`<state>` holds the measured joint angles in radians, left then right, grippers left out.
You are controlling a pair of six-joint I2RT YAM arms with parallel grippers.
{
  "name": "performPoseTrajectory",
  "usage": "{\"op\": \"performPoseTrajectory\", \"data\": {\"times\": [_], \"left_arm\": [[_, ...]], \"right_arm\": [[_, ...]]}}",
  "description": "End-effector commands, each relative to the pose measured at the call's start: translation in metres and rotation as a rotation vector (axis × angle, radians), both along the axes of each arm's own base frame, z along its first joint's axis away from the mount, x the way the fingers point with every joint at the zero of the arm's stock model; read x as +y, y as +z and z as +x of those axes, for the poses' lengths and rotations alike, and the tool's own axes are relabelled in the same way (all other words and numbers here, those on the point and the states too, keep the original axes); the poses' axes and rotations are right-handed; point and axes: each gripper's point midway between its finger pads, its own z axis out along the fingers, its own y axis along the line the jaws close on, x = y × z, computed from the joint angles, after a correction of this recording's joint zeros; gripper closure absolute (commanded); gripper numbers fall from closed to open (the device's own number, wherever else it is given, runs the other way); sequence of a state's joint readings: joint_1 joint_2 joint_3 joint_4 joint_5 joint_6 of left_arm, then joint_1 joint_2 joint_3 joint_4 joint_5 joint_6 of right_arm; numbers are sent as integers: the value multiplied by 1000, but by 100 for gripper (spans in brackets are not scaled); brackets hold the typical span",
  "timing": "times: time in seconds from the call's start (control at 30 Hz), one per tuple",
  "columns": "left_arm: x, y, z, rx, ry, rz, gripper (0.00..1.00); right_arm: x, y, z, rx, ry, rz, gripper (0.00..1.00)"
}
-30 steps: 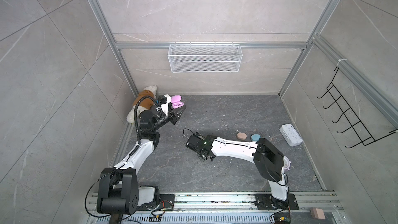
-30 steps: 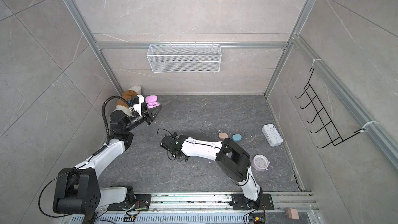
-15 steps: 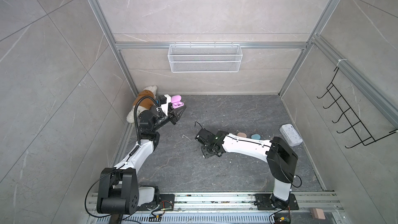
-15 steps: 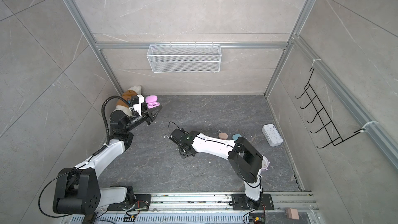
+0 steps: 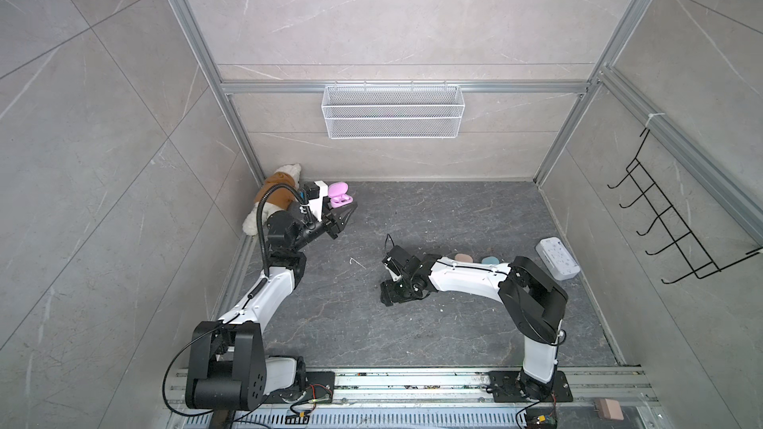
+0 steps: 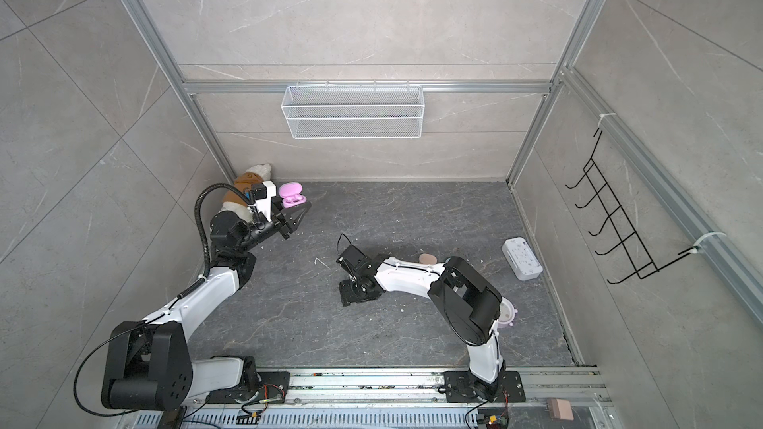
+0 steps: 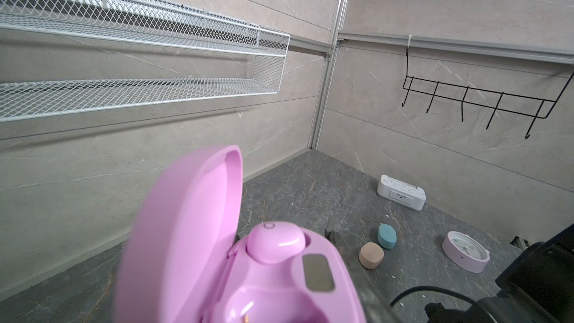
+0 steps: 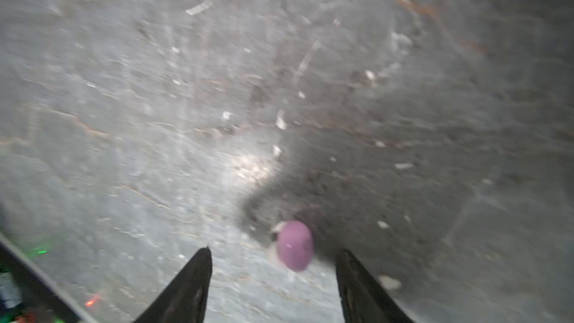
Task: Insert wireless bluetooth earbuds into charging case
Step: Rotate the wireless bluetooth earbud at the center of the table.
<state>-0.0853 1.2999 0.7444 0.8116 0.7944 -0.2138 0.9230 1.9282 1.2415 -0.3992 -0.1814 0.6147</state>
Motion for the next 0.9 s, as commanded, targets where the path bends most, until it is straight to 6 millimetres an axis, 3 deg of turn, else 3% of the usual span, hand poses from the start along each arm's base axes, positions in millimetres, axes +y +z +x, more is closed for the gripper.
{"op": "performPoseTrajectory", "data": {"times": [0.0, 0.47, 0.87], "left_arm": [[-3, 26, -4, -86, -24, -4, 84], [-3, 26, -5, -88, -23, -2, 84], [-3, 26, -4, -87, -23, -4, 84]], "right_arm": [[7, -14, -8, 63, -3, 34, 34], [33, 27, -1, 14, 10, 165, 34], [30, 32, 0, 15, 11, 128, 34]]}}
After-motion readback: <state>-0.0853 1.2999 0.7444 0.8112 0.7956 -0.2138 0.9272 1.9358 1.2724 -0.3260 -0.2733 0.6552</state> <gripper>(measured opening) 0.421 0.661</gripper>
